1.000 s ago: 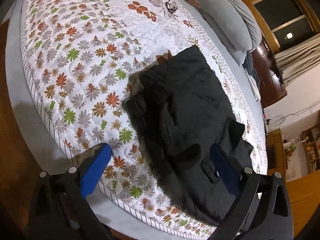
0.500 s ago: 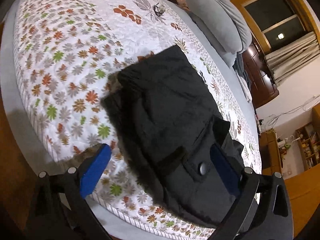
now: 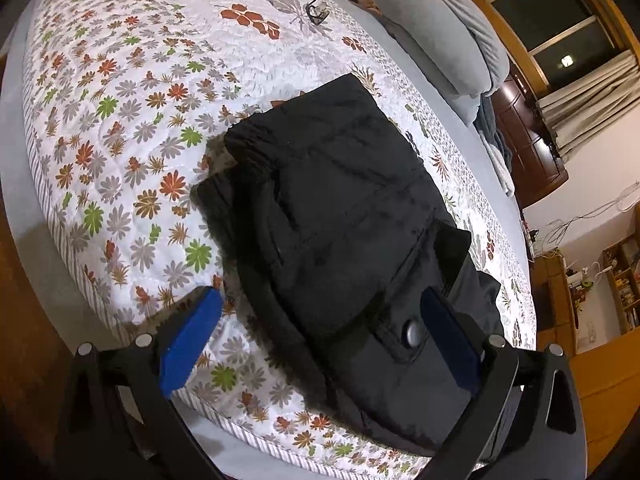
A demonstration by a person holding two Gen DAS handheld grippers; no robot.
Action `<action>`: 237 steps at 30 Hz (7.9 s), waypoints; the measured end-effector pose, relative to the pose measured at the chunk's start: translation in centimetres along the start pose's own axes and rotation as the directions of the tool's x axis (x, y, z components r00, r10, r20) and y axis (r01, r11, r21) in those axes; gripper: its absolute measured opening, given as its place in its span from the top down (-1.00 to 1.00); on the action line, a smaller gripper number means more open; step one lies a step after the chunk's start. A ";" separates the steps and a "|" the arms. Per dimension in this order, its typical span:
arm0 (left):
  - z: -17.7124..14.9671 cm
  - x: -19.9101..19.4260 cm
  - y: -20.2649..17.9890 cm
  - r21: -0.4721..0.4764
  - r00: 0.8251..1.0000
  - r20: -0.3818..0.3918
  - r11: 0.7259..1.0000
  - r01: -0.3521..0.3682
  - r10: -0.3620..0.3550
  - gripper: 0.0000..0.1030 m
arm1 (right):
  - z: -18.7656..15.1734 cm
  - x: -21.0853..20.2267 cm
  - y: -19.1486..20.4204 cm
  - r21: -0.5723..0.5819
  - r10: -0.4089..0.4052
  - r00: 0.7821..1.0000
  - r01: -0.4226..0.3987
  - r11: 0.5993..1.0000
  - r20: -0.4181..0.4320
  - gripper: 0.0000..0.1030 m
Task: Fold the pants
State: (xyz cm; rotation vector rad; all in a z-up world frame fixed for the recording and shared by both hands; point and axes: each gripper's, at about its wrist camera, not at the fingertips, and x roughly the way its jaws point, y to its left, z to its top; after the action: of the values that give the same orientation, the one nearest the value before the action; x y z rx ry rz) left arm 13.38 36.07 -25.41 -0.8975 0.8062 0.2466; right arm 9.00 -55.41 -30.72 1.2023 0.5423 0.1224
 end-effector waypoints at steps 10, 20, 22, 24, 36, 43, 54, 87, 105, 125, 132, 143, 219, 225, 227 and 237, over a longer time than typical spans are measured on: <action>-0.3 -0.2 0.5 0.007 1.000 -0.009 1.000 0.016 -0.016 -0.92 | 0.2 -0.8 3.8 -0.051 -0.027 1.000 0.028 0.998 0.015 0.65; -0.5 -0.5 0.5 0.013 0.999 -0.020 0.999 0.036 -0.036 -0.92 | 0.7 -0.8 10.2 -0.149 -0.054 0.998 0.056 0.987 0.023 0.67; -0.5 -0.6 0.7 0.010 0.999 -0.023 0.999 0.048 -0.047 -0.92 | 0.8 -0.7 11.5 -0.168 -0.058 0.998 0.061 0.984 0.024 0.67; -0.4 -0.6 1.0 0.002 0.998 -0.024 0.998 0.060 -0.060 -0.92 | 0.7 -0.7 12.7 -0.191 -0.064 0.998 0.068 0.979 0.028 0.67; -0.4 -0.8 1.7 -0.021 0.994 -0.034 0.995 0.100 -0.101 -0.92 | -1.4 -0.9 20.3 -0.340 -0.054 0.998 0.062 0.939 0.034 0.67; -0.3 -0.8 2.2 -0.026 0.992 -0.044 0.993 0.119 -0.120 -0.93 | -3.4 -0.2 25.2 -0.431 -0.043 0.999 0.046 0.901 0.016 0.67; -0.3 -0.8 2.3 -0.025 0.991 -0.051 0.992 0.124 -0.125 -0.93 | -7.4 2.4 31.6 -0.566 -0.054 0.998 0.034 0.824 -0.019 0.68; 0.0 -0.7 3.8 -0.075 0.978 -0.055 0.978 0.196 -0.200 -0.93 | -34.3 16.0 38.8 -0.942 -0.303 0.943 -0.031 0.334 -0.139 0.68; 0.3 -0.7 4.4 -0.078 0.974 -0.064 0.975 0.210 -0.215 -0.93 | -44.8 21.0 33.2 -0.999 -0.484 0.874 -0.035 0.010 -0.036 0.68; 0.3 -0.1 3.6 -0.069 0.978 -0.069 0.979 0.193 -0.198 -0.93 | -49.9 19.2 30.7 -0.984 -0.448 0.894 -0.068 -0.167 0.015 0.00; 0.2 0.2 2.9 -0.053 0.981 -0.068 0.983 0.178 -0.181 -0.93 | -48.0 15.3 33.5 -0.987 -0.360 0.928 -0.140 -0.085 -0.100 -0.25; -0.1 0.6 2.1 -0.020 0.985 -0.076 0.988 0.155 -0.156 -0.93 | -43.5 20.5 30.4 -0.996 -0.501 0.861 -0.049 0.076 -0.081 0.10; 2.4 0.9 4.7 -0.344 0.958 -0.045 0.905 0.250 -0.282 0.63 | -71.7 57.5 47.3 -0.336 -0.803 -0.144 -0.855 0.395 -0.579 0.28; 2.7 -1.4 1.8 -0.226 0.969 -0.015 0.945 0.236 -0.245 0.68 | -69.0 54.8 50.6 -0.344 -0.806 -0.076 -0.877 0.334 -0.587 0.40; 2.7 -2.3 0.7 -0.187 0.972 -0.003 0.955 0.230 -0.235 0.68 | -68.1 53.9 51.8 -0.355 -0.808 -0.049 -0.881 0.312 -0.587 0.41; 2.0 -5.9 -4.9 -0.033 0.973 0.043 0.973 0.228 -0.227 0.68 | -62.7 49.1 56.6 -0.417 -0.799 0.078 -0.881 0.225 -0.597 0.43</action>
State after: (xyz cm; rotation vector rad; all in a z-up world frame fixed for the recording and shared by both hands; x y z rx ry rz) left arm 12.83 35.40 -17.54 -1.0086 0.6580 0.0779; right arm 33.55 37.15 -11.31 -0.7193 1.3846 1.4558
